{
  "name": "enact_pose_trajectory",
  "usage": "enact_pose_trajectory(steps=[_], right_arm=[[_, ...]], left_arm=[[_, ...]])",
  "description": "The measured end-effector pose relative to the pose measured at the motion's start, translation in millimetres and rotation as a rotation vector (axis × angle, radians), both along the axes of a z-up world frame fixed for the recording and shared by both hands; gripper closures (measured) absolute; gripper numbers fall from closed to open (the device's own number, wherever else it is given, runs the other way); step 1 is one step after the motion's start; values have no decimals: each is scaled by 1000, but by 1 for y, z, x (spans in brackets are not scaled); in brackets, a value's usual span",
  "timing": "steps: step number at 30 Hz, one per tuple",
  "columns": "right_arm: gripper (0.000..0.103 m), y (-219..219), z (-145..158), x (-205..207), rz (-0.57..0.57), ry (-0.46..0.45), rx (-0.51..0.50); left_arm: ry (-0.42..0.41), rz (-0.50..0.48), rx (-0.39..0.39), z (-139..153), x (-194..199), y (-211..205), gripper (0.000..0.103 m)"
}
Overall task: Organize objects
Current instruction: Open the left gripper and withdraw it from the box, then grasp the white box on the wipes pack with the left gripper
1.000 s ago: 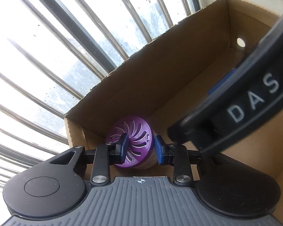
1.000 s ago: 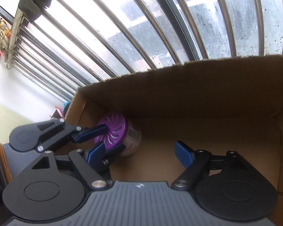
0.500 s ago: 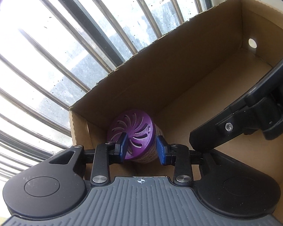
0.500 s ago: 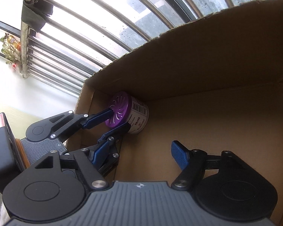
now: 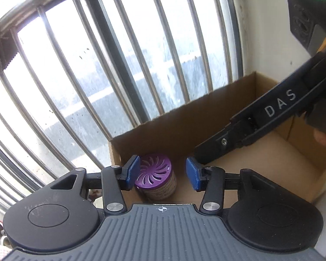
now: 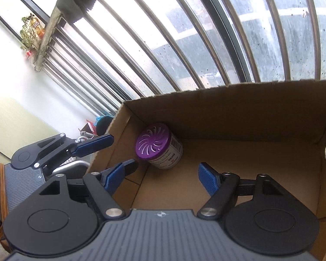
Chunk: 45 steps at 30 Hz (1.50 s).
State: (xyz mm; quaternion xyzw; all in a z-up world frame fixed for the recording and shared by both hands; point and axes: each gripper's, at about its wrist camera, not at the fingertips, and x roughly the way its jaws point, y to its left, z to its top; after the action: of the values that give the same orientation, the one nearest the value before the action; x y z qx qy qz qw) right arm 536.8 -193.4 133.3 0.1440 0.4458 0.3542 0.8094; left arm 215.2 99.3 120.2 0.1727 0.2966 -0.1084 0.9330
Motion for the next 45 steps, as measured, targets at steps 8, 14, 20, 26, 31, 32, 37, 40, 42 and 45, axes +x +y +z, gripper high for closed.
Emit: enact_pose_trajectory(steps=[8, 14, 20, 26, 31, 32, 37, 40, 42, 45], right_arm=[[14, -44, 63, -86, -12, -179, 73], [11, -79, 75, -157, -4, -279, 181], [5, -93, 59, -208, 29, -335, 159], [0, -97, 30, -237, 48, -307, 157], [0, -95, 12, -233, 34, -254, 145], [0, -94, 8, -231, 28, -242, 143], [0, -88, -5, -226, -3, -255, 121], [2, -85, -12, -219, -14, -236, 136], [4, -82, -16, -213, -22, -222, 140], [20, -79, -23, -201, -56, -194, 134]], left_arm=[[-191, -11, -360, 12, -108, 9, 41], [-299, -92, -392, -28, -94, -24, 33], [-327, -147, -417, -63, -133, -38, 17], [-281, -158, -404, -82, -137, -41, 5], [-301, -171, -373, -95, -138, -46, 2], [-306, -184, -364, -96, -136, -47, 2], [-310, -208, -279, -115, -118, -54, 3], [-278, -203, -314, -120, -105, -55, 6], [-267, -196, -335, -122, -94, -56, 10], [-252, -204, -343, -122, -81, -60, 18]])
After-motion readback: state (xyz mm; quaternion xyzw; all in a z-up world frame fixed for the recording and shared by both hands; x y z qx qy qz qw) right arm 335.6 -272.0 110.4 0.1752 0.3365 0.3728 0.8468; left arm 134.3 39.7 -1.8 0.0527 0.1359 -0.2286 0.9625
